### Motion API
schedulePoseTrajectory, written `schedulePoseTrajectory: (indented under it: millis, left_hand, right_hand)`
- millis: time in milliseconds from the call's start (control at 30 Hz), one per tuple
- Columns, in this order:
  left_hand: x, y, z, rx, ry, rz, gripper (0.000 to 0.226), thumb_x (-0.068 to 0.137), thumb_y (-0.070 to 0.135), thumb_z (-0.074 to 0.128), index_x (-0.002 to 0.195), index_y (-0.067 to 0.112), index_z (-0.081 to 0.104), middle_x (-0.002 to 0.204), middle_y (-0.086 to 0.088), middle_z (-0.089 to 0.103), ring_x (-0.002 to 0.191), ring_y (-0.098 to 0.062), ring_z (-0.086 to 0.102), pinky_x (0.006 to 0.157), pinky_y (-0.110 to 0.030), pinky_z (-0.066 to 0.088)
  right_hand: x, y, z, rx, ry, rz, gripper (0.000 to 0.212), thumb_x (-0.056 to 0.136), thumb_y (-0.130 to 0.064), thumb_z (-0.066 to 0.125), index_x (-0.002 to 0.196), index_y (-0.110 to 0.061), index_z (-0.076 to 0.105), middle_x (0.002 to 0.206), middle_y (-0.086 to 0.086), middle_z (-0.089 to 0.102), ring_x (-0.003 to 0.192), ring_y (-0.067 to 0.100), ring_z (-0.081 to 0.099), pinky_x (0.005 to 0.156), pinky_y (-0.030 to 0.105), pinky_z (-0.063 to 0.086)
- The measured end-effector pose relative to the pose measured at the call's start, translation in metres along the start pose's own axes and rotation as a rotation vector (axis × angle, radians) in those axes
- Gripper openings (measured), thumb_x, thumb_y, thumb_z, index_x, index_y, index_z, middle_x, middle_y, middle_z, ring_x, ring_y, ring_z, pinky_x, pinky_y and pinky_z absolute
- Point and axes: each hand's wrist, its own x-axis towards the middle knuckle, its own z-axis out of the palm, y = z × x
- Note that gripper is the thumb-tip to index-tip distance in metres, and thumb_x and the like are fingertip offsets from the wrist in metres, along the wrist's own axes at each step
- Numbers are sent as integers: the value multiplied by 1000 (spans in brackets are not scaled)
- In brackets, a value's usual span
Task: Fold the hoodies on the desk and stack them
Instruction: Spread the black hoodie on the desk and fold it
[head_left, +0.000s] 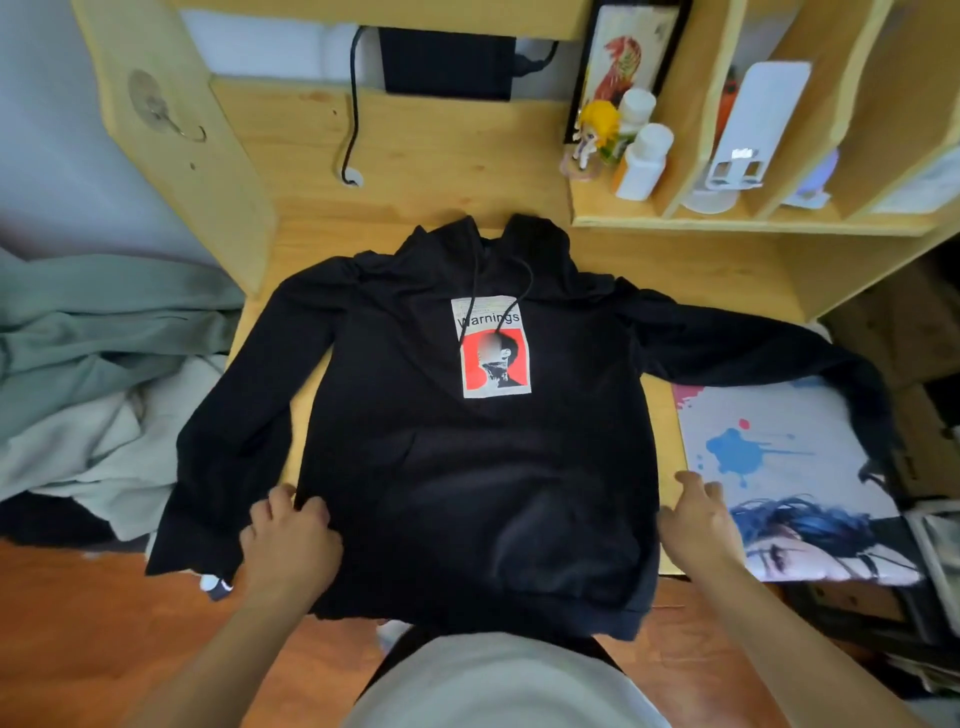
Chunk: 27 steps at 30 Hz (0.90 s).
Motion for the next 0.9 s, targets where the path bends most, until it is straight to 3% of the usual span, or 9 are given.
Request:
schedulePoseTrajectory:
  millis: [133, 267, 367, 467, 533, 600, 700, 833, 900]
  left_hand:
    - [35, 49, -21, -144, 129, 277, 33, 92, 27, 65, 124, 17, 67, 145, -15, 48, 130, -39, 45, 103, -51, 42]
    - [96, 88, -37, -64, -14, 367, 63, 103, 43, 48, 160, 32, 25, 169, -9, 10, 154, -34, 13, 120, -48, 29]
    - [130, 82, -33, 113, -177, 338, 73, 103, 57, 38, 160, 45, -7, 170, -3, -19, 157, -33, -10, 126, -52, 15]
    - [140, 72, -22, 180, -238, 326, 75, 101, 66, 31, 154, 53, -20, 167, 2, -28, 156, -29, -16, 126, -53, 10]
    - [141, 73, -21, 177, -233, 325, 74, 100, 67, 32, 153, 56, -20, 167, 3, -27, 156, -28, -15, 125, -52, 11]
    - [143, 74, -24, 175, -245, 320, 75, 100, 67, 32, 152, 56, -21, 167, 4, -27, 156, -28, -15, 124, -52, 12]
    - [142, 74, -32, 165, -280, 325, 77, 100, 66, 36, 152, 56, -20, 167, 4, -28, 156, -28, -16, 125, -53, 13]
    - [146, 68, -47, 36, -366, 349, 76, 100, 57, 49, 157, 55, 1, 168, 11, -21, 157, -23, -14, 123, -49, 14]
    - [147, 57, -61, -223, -402, 301, 57, 103, 40, 54, 156, 45, 33, 171, 9, 5, 157, -21, 12, 119, -39, 26]
  right_hand:
    - [45, -82, -25, -19, 110, -361, 50, 97, -20, 54, 145, -14, 46, 146, 12, 38, 131, 35, 39, 109, 45, 38]
    - [92, -165, -23, -90, 38, -549, 51, 99, -27, 53, 148, -18, 44, 159, 8, 25, 144, 30, 24, 119, 41, 29]
    - [120, -218, -23, -5, 122, -631, 56, 97, -26, 56, 150, -17, 40, 161, 14, 21, 148, 33, 17, 122, 41, 20]
    - [169, -261, -35, 92, 263, -481, 73, 95, -29, 57, 156, -12, 22, 162, 21, 16, 149, 38, 13, 122, 44, 14]
    - [205, -275, -49, 197, 208, -270, 78, 95, -36, 58, 156, -8, 19, 159, 21, 28, 147, 39, 24, 120, 44, 22]
    - [222, -280, -55, 417, 56, -195, 59, 94, -31, 63, 143, -6, 43, 139, 19, 53, 131, 37, 48, 103, 37, 41]
    - [191, -267, -47, 549, 82, -528, 23, 92, -6, 63, 115, -7, 68, 111, 11, 66, 110, 31, 61, 87, 25, 41]
    - [114, -170, -23, -43, 222, -1256, 30, 69, 8, 55, 83, -14, 70, 113, 7, 64, 113, 28, 54, 100, 31, 39]
    - [102, -102, -8, -471, 103, -1228, 31, 69, 1, 69, 85, -25, 75, 135, 5, 61, 134, 34, 48, 112, 49, 38]
